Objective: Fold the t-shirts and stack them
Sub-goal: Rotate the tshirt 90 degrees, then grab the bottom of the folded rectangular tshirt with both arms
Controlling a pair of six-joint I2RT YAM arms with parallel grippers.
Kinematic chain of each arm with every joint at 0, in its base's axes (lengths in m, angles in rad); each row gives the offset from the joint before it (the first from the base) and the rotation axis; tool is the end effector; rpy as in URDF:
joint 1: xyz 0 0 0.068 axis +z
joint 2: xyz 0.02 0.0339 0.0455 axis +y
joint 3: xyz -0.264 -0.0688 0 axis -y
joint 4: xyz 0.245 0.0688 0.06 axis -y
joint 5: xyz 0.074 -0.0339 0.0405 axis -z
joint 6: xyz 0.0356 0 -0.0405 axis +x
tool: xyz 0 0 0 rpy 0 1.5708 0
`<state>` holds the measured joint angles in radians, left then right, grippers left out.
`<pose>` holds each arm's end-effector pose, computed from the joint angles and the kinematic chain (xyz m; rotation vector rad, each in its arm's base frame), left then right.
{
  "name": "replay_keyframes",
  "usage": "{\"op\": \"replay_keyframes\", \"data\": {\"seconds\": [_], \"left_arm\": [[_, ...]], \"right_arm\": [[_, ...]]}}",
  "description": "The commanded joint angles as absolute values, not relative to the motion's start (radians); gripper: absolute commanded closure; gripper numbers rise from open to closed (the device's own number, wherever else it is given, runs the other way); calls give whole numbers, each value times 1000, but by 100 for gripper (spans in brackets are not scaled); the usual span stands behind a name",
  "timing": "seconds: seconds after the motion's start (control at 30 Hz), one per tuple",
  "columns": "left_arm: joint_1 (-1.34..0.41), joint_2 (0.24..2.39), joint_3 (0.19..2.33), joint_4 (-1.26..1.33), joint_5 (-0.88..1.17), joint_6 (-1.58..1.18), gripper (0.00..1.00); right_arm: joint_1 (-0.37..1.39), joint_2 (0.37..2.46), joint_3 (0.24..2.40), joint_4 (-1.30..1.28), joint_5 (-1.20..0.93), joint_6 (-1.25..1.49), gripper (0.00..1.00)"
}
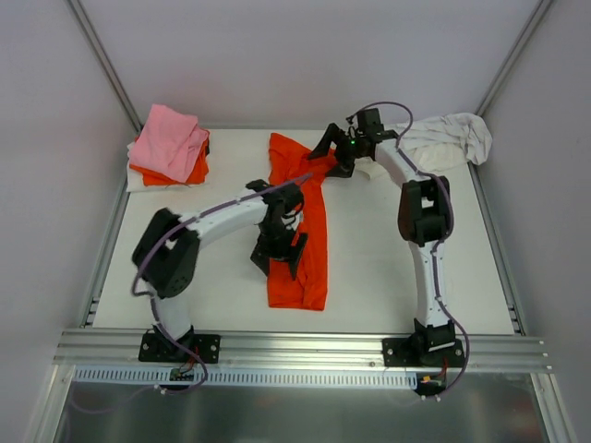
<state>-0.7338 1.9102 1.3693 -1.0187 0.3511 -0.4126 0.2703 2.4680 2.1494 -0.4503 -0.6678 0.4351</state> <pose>0.2517 -0.2435 0.1803 -0.4710 -2.8894 0.4452 0.5252 0.1684 0.1875 -0.1528 2.3991 1.1225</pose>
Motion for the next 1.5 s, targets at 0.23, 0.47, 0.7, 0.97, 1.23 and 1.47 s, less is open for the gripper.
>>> {"op": "replay_keyframes", "data": {"seconds": [0.23,0.47,0.7,0.97,1.23,1.47], "left_arm": [[-732,1360,1394,-844,167,-367,1],[-715,1244,1223,-694,227,-347,16],[-480,1175,910,-491,598,-353,17],[-440,1203,740,-427,730,-369,22],[-442,1351,709,-385,856,-373,24],[-442,1416,670,-391,844,-338,25]], "right_arm": [[213,1873,1878,-676,-468,155,1],[216,1574,1507,-724,-460,104,1],[275,1280,950,-693,-437,150,1],[362,1206,738,-603,-388,222,1],[454,1282,721,-520,-377,279,2],[598,1359,735,-477,-353,310,3]]}}
